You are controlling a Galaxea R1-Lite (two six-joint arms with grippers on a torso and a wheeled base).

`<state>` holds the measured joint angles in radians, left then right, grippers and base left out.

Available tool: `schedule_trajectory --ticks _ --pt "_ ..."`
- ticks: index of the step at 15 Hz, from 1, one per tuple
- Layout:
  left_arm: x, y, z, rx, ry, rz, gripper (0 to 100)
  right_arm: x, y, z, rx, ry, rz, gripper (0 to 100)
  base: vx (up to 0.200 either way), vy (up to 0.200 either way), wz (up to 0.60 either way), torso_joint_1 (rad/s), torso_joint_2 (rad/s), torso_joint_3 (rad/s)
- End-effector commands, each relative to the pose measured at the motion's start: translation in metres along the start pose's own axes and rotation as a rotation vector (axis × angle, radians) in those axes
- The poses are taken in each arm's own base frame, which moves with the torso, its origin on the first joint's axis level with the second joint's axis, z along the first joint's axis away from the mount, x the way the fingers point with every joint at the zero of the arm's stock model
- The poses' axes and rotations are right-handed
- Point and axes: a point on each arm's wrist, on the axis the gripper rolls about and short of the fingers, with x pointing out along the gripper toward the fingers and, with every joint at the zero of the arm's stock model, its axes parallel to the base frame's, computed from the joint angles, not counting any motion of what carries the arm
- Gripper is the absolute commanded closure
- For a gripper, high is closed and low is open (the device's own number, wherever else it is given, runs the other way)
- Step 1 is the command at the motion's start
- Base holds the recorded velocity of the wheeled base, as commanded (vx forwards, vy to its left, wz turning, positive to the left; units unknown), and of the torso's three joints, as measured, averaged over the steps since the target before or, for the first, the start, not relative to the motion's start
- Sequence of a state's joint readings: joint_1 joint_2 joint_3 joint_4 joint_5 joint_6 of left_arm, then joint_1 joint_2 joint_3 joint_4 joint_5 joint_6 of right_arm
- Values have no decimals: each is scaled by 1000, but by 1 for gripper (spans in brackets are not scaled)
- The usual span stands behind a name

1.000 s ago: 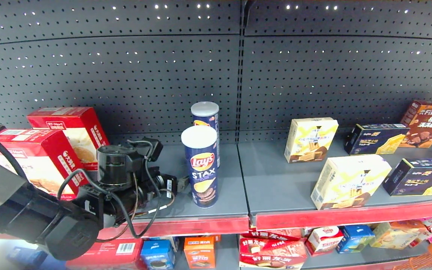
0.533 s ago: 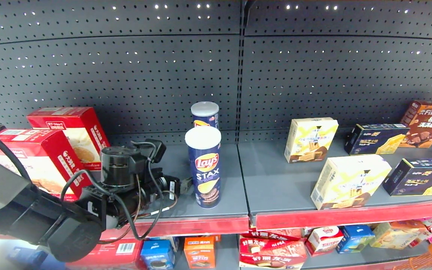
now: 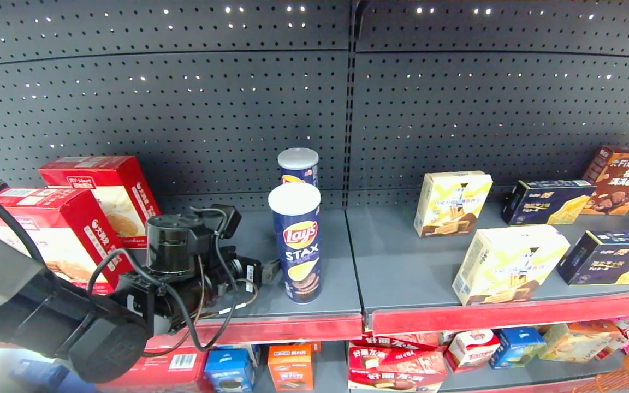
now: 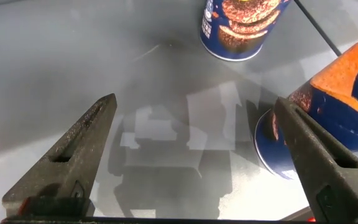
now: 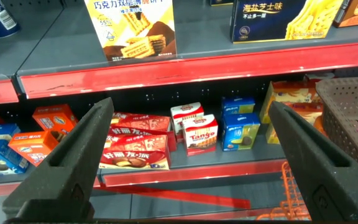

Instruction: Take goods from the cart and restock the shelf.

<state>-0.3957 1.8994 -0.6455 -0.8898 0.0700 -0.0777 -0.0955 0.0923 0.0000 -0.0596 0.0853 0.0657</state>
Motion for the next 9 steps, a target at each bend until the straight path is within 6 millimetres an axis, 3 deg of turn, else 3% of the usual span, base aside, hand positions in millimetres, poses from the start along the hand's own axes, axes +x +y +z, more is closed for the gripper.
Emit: schedule_trajectory --ticks 1,5,9 --pt "-3 4 -3 -4 9 16 0 0 0 0 -1 1 1 0 0 0 0 0 0 0" --pt "-23 15 -7 -10 23 56 0 0 0 0 -1 1 1 0 0 0 0 0 0 0" --pt "-57 19 3 -28 -39 76 0 0 0 0 -4 1 2 0 0 0 0 0 0 0"
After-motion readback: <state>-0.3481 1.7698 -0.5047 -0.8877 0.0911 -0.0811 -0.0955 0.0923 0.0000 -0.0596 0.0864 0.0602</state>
